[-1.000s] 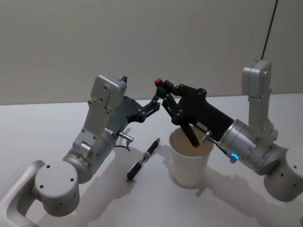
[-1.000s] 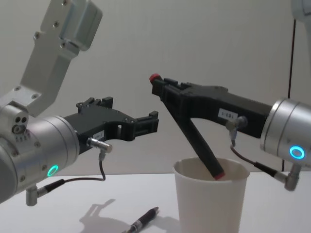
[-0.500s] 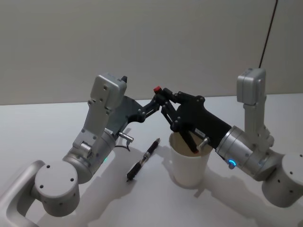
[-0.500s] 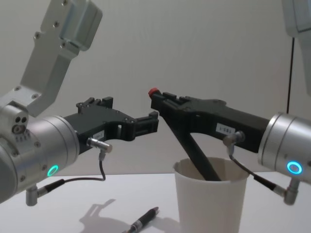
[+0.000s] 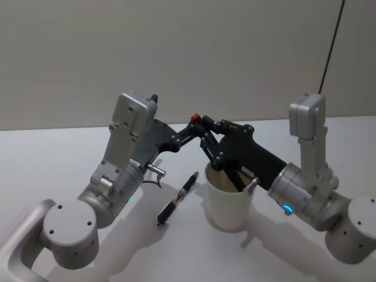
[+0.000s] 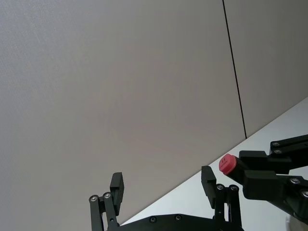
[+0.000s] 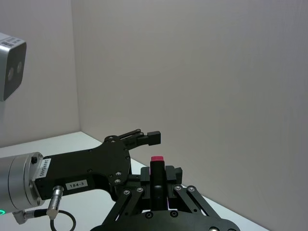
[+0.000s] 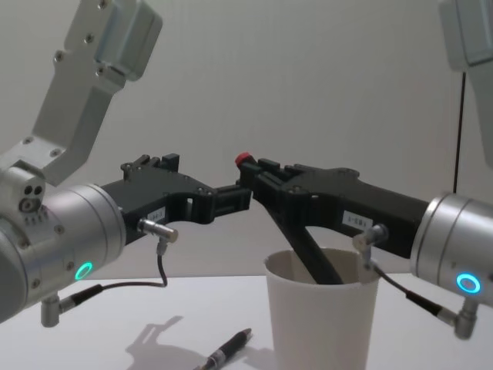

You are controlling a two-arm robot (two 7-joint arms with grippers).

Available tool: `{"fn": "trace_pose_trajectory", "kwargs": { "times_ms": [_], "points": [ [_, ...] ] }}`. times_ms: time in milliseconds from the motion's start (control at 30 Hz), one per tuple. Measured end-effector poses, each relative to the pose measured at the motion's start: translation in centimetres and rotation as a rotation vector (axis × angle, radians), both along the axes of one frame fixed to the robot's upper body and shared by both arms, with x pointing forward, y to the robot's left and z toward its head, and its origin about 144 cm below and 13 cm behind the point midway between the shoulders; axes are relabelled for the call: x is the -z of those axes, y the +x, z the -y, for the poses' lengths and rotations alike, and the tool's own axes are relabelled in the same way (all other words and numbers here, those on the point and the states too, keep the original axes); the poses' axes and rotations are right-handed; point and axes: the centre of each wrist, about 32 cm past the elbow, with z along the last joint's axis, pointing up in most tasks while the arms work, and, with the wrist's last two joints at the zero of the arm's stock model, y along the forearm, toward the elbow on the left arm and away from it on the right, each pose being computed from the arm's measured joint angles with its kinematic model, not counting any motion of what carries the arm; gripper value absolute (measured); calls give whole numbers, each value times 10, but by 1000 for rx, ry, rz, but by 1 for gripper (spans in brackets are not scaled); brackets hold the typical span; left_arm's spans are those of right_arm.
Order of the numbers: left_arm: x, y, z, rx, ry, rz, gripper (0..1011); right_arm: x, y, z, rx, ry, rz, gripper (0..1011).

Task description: Place the pen into the pen holder.

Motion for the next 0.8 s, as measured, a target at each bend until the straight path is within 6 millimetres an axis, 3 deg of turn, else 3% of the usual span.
{"fn": "trace_pose_trajectory", "kwargs": {
  "times_ms": [800],
  "points": [
    [0, 0, 0, 0, 0, 0, 1001, 8, -7, 1, 34, -16, -5, 175]
  ]
}}
